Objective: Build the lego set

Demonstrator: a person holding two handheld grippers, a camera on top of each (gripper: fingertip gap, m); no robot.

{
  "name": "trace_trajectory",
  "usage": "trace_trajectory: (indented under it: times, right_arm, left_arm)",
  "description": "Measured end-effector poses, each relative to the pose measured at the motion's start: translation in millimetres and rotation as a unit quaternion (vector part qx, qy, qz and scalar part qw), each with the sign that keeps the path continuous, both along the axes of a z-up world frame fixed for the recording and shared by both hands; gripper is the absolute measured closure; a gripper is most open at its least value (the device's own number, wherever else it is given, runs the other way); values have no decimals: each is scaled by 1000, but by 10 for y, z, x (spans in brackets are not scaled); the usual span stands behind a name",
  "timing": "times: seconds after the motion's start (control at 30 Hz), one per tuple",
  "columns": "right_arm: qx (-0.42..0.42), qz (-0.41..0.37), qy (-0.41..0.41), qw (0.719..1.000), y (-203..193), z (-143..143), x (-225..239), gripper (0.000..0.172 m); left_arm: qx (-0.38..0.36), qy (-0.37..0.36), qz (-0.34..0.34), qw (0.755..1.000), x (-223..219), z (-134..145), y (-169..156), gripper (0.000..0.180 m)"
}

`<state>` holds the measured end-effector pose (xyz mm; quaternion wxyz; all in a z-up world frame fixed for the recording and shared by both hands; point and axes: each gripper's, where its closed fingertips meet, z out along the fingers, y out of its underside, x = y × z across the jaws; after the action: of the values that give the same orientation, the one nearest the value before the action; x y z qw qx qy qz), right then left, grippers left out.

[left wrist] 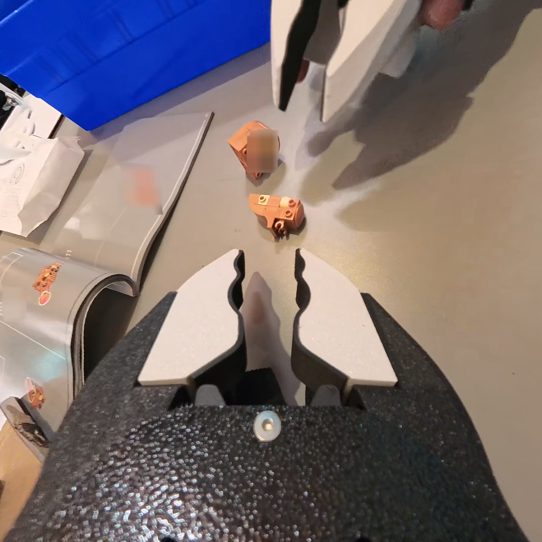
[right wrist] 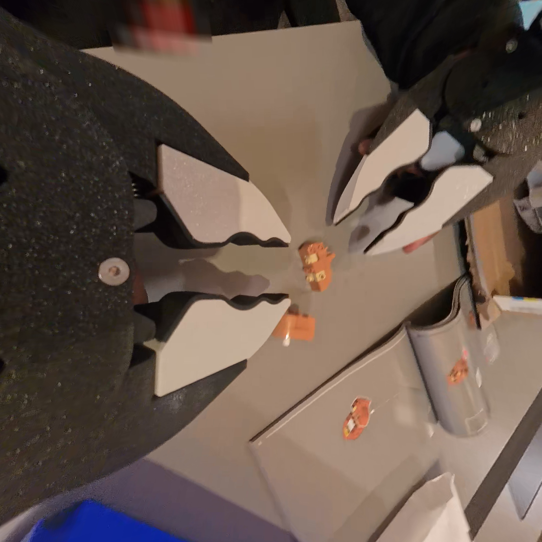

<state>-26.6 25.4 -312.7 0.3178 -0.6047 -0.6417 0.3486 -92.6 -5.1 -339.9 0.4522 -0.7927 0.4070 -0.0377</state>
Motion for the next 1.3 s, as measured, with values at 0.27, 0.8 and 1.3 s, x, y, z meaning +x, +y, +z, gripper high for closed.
trace_trajectory:
  times: [0.27,0.8,1.3]
  right_arm:
    - [107,85,-71,988,-177,-211,-329,127]
    - [213,133,-147,957,-22,-283,-470,123]
    - [194,224,-229,927,22,-394,-519,129]
  left_arm:
    - [2,2,-9,1000,20,3,-21,148]
    - [-3,-1,-10,1000,14,-3,-42,147]
    - [-7,-5,-5,1000,-1,-5,-35,147]
